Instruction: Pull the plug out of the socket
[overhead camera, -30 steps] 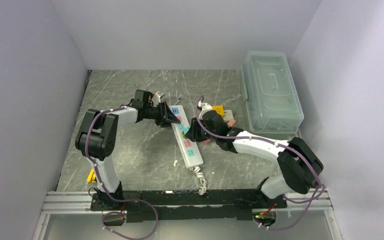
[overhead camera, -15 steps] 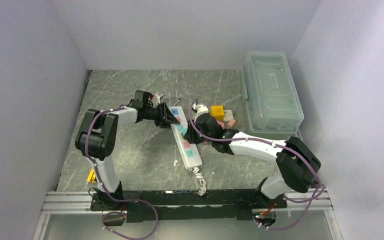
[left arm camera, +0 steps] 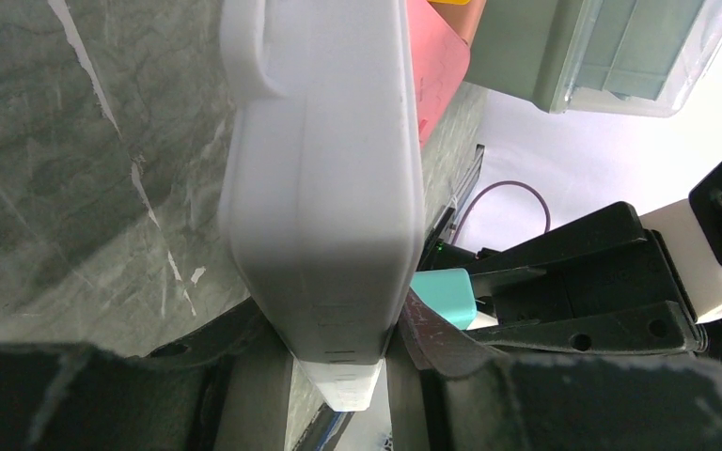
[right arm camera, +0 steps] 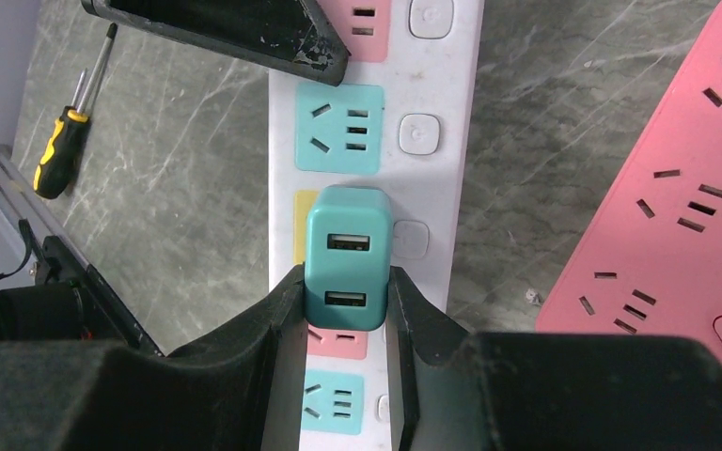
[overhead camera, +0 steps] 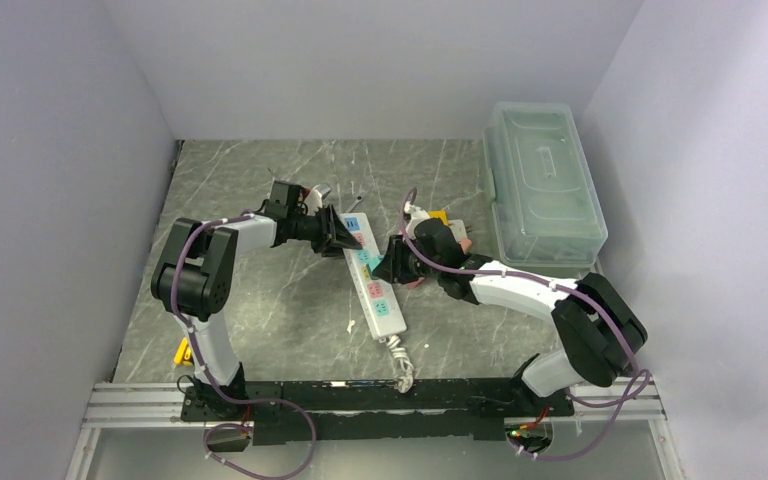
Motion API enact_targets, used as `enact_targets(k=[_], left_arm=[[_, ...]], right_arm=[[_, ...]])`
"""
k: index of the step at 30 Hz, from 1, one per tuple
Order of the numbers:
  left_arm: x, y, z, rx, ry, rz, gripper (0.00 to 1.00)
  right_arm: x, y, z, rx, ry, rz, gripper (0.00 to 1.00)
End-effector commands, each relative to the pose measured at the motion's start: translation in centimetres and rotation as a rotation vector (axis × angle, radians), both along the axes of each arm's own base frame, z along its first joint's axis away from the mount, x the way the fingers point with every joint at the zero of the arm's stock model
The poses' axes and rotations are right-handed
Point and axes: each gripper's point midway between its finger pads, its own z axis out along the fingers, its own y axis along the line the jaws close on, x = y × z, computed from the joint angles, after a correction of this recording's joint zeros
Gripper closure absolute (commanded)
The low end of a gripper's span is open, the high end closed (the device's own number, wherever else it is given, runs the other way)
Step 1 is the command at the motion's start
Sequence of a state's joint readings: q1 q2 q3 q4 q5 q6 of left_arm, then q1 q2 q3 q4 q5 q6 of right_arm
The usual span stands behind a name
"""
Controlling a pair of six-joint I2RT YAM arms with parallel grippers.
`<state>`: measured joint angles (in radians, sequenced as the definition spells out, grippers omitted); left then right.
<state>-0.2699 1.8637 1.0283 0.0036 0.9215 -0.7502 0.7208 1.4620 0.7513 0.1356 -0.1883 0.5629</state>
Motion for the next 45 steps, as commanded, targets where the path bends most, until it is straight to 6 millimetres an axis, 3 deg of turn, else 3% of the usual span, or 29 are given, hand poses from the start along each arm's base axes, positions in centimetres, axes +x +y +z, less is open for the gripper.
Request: enact_targets(k=[1,16,31,45], left_arm=[[-0.4,-0.6,1.3,-0.042,-0.053,-0.047,1.0],[-0.4,-0.3,0.7,-0.002,-0.029,-0.041,1.0],[-0.5,-0.4,1.3,-0.018,-0.05,-0.053,1.0],[-0.4,-0.3,1.2,-0.006,-0.051,-0.049,1.0]], right_arm=[[1.0,1.1,3.8,0.107,-0.086,0.003,1.0],[0.3,1.6,3.5,-0.124,-0.166,-0.061,1.0],[0.1,1.6,4.5,0.055,-0.092,0.012,1.0],[0.1,1.3,3.6,-0.022,-0.117,-0.018,1.0]])
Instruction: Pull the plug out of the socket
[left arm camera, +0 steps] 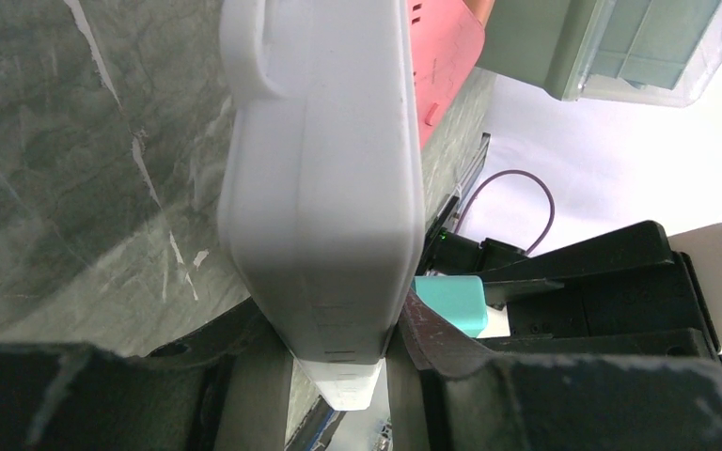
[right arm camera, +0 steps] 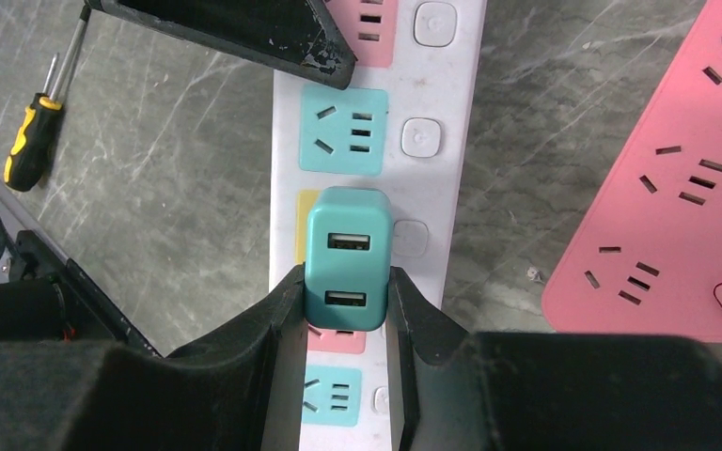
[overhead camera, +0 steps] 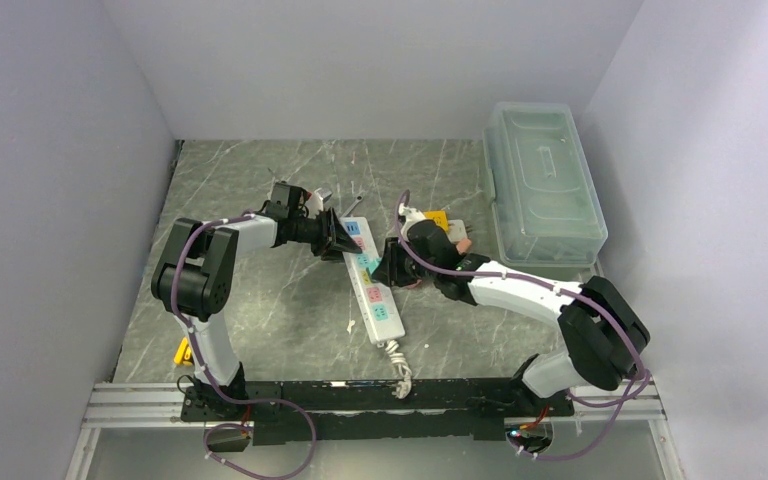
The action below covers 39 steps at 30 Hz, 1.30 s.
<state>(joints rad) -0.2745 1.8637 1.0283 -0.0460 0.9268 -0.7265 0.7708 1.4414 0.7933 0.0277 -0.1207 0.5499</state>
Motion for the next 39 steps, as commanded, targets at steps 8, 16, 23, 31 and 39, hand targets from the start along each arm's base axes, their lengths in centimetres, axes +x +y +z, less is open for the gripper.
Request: enact_targets(k=[8,16,23,31,39], left_arm=[[0.5,-0.3,1.3,-0.013,-0.072,-0.029,1.0],[0.5,-0.1,1.2,0.009,-0.08,-0.026,1.0],[0.9,0.4,1.5,0.057,-0.124,-0.009,1.0],[0.8,0.3,1.3,0.055,-0.115,-0.011,1.0],[1.1,0.5,1.4,0.073,-0.136,-0.014,1.0]], right_arm=[[0.6,2.2,2.8,-0.071,-0.17,-0.024,1.0],[0.3,2.4,3.1,-0.051,-0.159,-0.016,1.0],[0.9,1.7,4.5,0.047,-0.135,-0.008,1.0],[1.3,0.5,4.6,0.049,-0.136,-0.031,1.0],[1.3,-1.8,5.6,0.003,-0.166,-0.092,1.0]])
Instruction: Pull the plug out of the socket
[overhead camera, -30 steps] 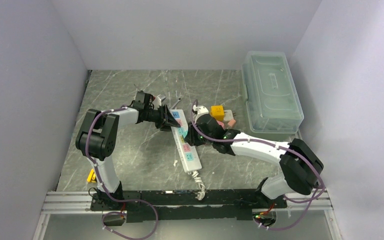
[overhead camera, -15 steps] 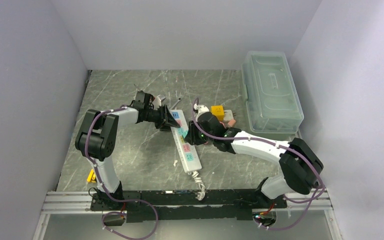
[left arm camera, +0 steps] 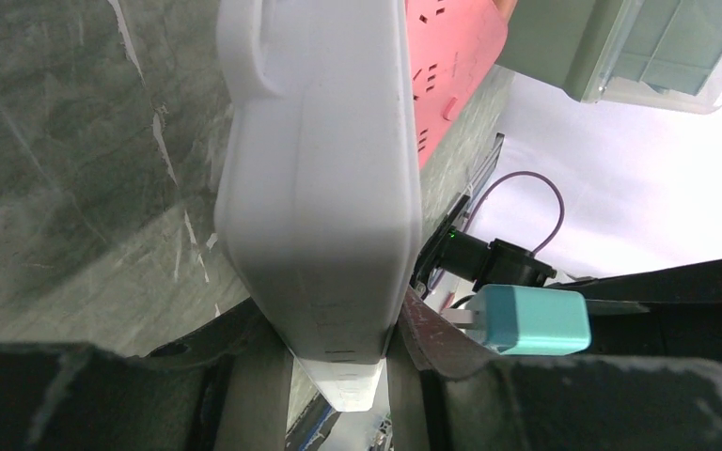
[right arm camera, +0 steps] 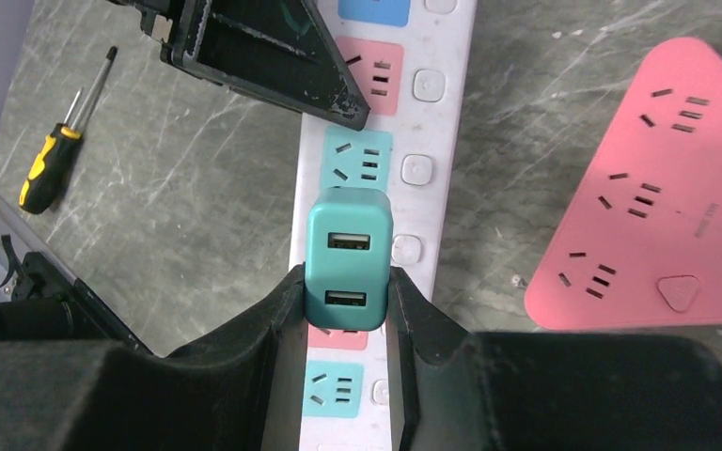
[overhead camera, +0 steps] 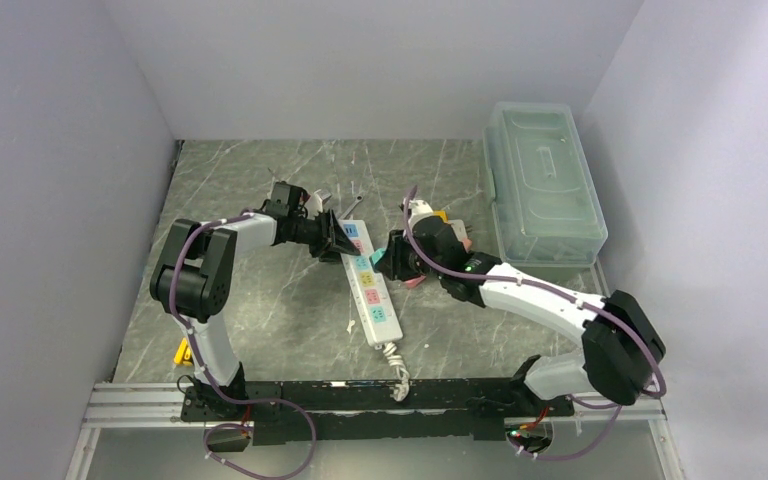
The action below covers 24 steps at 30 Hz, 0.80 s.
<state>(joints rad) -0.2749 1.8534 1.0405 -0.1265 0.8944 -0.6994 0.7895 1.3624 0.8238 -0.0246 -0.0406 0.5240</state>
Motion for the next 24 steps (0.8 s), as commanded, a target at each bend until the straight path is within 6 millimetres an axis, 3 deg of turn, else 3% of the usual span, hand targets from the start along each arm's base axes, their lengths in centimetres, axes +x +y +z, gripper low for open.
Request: enact_targets(k=[1,6,14,19,24], left_arm=[[1.7,0.1,1.8,0.044,-0.17,-0.022,1.0],[2.6,0.6,1.1,0.103,-0.197,-0.028,1.0],[4.1,-0.2,0.1,0.125,-0.218,-0.056,0.94],[4.1,-1.5,-2.1,0.184,-0.198,-0.111,0.86],[4.9,-1.4,-3.8,0.242,-0.188,-0.117,0.75]], right_arm=[[0.6,-2.0,2.6,-0.005,-0.08,-0.076,1.0],[-0.1,-6.6,1.4,-0.068,-0.05,-0.182,1.0],[-1.1,-13.7,-2.6,-0.063,0.062,-0.347,0.97],[-0.8,-15.5,-5.1,-0.072,0.097,-0.388,0.91],[0.0,-14.8,-6.0,-0.055,0.114,-0.351,0.78]])
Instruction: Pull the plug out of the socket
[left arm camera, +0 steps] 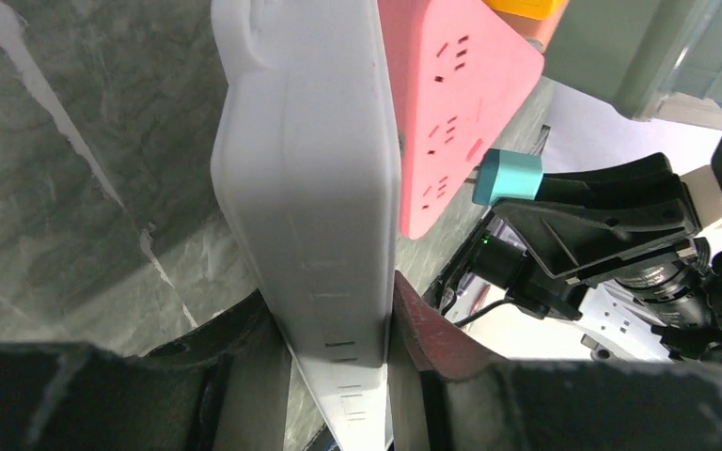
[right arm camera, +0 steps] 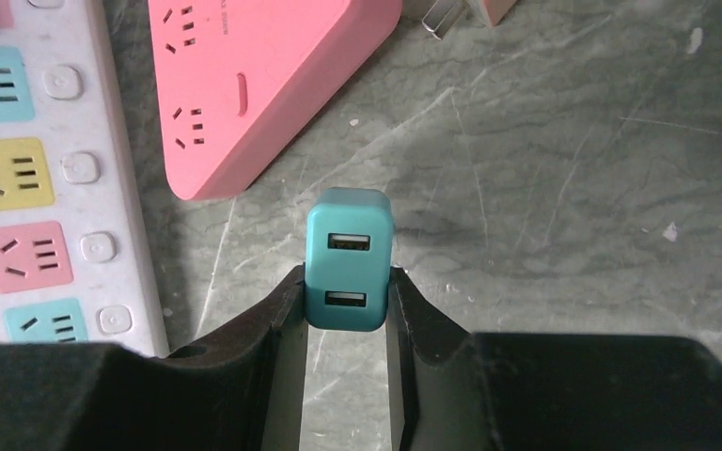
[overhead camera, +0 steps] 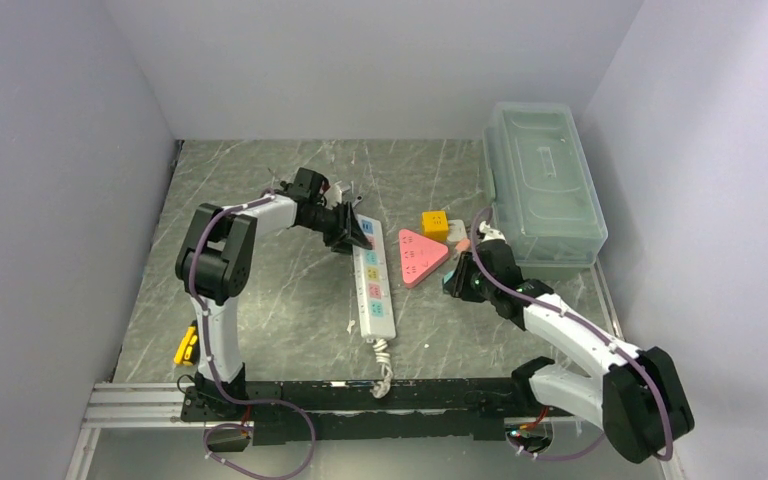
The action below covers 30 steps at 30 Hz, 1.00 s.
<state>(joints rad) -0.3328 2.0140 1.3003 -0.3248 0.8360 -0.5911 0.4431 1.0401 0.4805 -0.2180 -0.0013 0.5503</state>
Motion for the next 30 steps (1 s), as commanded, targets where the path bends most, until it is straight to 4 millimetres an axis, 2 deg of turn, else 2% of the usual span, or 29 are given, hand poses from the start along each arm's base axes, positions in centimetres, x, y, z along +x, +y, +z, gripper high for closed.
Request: enact_targets(k=[1,3,7,10,13,18,19,21,23,26,28,30], left_arm=[[2.5,1.2,-2.9,0.165,-0.184,-0.038,0.71],[2.7,1.9,-3.4,0.219,-0.185,-0.032,0.61],[3.1,3.0,-3.4,0.297,-0.209,-0.02,0.34],[3.5,3.7,-2.5,0.334,-0.258,-0.012,0.24],[4.1,4.2,-0.8,0.359,-0.316,0.002,0.2],[4.8,5.2,3.9,0.378,-0.464,0.049,0.14],[4.7,5.4,5.2,0.373,-0.495,0.064,0.03],[4.9,6.4,8.0,0.36,-0.561,0.122,0.0],[4.9,8.2,11.1,0.352,-0.616,0.213,0.0],[4.9,12.8,15.7,0.396,-0.715,0.403,0.0],[4.1,15.8,18.3,0.473,-0.795,0.508,0.0],[2.8,18.0,20.9,0.535,-0.881,0.573,0.0]], right_arm=[[1.9,1.4,1.3,0.055,-0.075,0.038,0.74],[2.3,1.1,1.2,0.036,-0.083,0.032,0.64],[2.7,0.7,1.4,0.009,-0.099,0.03,0.4],[2.9,0.6,2.0,0.01,-0.12,0.028,0.21],[3.1,0.6,3.0,0.013,-0.149,0.027,0.13],[3.9,0.0,6.3,-0.006,-0.226,0.015,0.02],[4.1,-0.2,7.3,-0.012,-0.249,0.01,0.01],[4.6,-0.8,9.5,-0.032,-0.308,-0.01,0.0],[4.9,-1.9,11.9,-0.06,-0.367,-0.052,0.0],[5.1,-3.9,15.9,-0.099,-0.474,-0.121,0.0],[4.9,-5.2,18.4,-0.126,-0.548,-0.162,0.0],[4.6,-6.3,20.6,-0.143,-0.619,-0.2,0.0]])
